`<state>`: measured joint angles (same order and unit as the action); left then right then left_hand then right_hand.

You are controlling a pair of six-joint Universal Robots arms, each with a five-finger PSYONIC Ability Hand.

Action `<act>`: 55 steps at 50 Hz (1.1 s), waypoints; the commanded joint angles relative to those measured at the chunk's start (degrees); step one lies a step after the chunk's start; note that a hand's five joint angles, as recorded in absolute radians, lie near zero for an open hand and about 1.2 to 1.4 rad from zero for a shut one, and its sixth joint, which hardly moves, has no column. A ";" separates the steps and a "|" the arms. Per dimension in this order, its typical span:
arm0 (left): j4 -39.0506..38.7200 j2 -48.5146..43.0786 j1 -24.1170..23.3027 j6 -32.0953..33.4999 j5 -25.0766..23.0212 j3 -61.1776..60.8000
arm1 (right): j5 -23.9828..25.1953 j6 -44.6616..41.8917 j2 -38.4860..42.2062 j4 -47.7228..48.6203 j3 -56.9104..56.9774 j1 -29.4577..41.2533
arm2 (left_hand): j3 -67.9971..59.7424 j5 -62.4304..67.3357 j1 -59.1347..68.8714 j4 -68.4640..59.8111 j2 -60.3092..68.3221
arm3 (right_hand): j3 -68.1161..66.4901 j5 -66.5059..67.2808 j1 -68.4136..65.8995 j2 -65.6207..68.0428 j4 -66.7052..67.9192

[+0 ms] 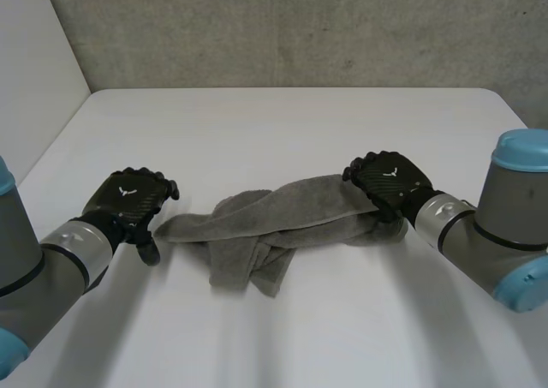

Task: Fold the towel.

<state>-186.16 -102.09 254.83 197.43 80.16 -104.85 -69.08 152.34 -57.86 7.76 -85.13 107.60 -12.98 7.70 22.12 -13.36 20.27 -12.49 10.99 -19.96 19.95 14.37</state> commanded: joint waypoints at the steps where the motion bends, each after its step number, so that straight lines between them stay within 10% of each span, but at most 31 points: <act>1: -2.89 -5.74 0.49 -0.29 0.00 2.45 | 0.00 -6.17 7.48 2.69 5.93 -0.37 | 2.98 0.08 -4.35 3.36 -2.49 | 2.49 6.72 -7.75 7.77 -4.37; 12: -3.25 -12.34 -1.70 -0.46 -0.09 7.90 | -1.23 -6.18 10.75 7.96 9.20 -0.28 | 2.98 2.11 -2.32 3.36 -0.46 | 2.49 56.85 -57.88 57.89 -4.37; 27: -4.39 -15.59 -4.96 -0.73 0.09 11.95 | -0.36 3.13 0.38 6.83 0.58 -6.70 | 2.98 4.80 0.37 3.36 2.23 | 2.49 59.01 -60.04 60.05 -4.37; 43: -5.88 -17.62 -6.10 -1.34 0.53 15.03 | 6.75 5.06 -11.74 6.65 -10.66 -17.59 | 2.98 30.87 26.44 3.36 28.30 | 2.49 59.01 -60.04 60.05 -4.37; 48: -5.97 -17.44 -6.02 -2.48 0.18 14.59 | 8.78 6.47 -15.25 5.60 -12.51 -19.87 | 2.98 62.28 57.85 3.36 59.71 | 2.49 59.01 -60.04 60.05 -4.37; 55: -5.27 -12.54 -5.75 -5.20 -0.35 13.01 | 12.99 7.62 -20.70 -1.94 -13.13 -20.58 | 2.98 62.30 57.88 3.36 59.73 | 2.49 59.01 -60.04 60.05 -4.37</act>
<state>-192.03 -118.68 248.77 194.50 80.33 -90.52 -59.41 159.21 -74.44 11.61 -97.93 87.49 -12.98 65.66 74.58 -13.36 75.81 -12.49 66.48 -76.06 75.81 14.37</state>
